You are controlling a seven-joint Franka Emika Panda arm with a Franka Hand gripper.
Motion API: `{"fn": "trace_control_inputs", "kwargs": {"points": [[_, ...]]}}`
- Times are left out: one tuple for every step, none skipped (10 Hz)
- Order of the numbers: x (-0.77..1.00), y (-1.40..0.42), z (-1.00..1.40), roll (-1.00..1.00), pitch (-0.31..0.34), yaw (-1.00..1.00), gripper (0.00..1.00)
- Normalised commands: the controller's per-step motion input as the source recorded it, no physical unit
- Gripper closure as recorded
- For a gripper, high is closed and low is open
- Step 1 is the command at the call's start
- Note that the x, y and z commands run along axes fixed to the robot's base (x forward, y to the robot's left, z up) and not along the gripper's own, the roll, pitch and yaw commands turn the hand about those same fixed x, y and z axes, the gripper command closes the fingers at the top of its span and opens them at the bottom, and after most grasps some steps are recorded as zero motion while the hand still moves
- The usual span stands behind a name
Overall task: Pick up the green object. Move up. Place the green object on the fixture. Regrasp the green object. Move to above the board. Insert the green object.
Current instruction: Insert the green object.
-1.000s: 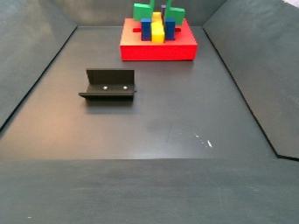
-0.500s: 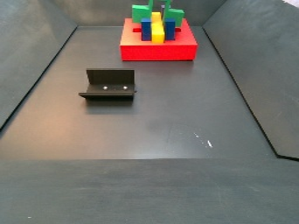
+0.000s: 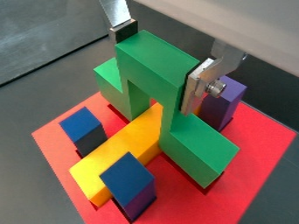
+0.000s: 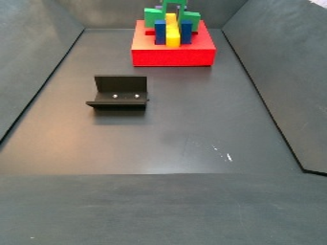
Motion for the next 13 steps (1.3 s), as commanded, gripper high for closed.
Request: {"fn": "trace_control_inputs", "kwargs": {"points": [[0.44, 0.00, -0.12, 0.09, 0.000, 0.03, 1.00], [0.28, -0.06, -0.13, 0.09, 0.000, 0.00, 1.00], [0.07, -0.09, -0.15, 0.12, 0.000, 0.00, 1.00], [0.00, -0.11, -0.15, 0.15, 0.000, 0.00, 1.00], [0.01, -0.25, -0.19, 0.18, 0.000, 0.00, 1.00], [0.05, -0.19, -0.15, 0.18, 0.000, 0.00, 1.00], [0.09, -0.03, -0.08, 0.12, 0.000, 0.00, 1.00], [0.12, 0.00, -0.05, 0.12, 0.000, 0.00, 1.00], [0.14, 0.13, -0.02, 0.12, 0.000, 0.03, 1.00], [0.09, 0.05, -0.03, 0.07, 0.000, 0.00, 1.00], [0.05, 0.00, -0.06, 0.07, 0.000, 0.00, 1.00], [0.06, 0.00, -0.09, 0.08, 0.000, 0.00, 1.00], [0.03, -0.03, -0.15, 0.09, 0.000, 0.00, 1.00]]}}
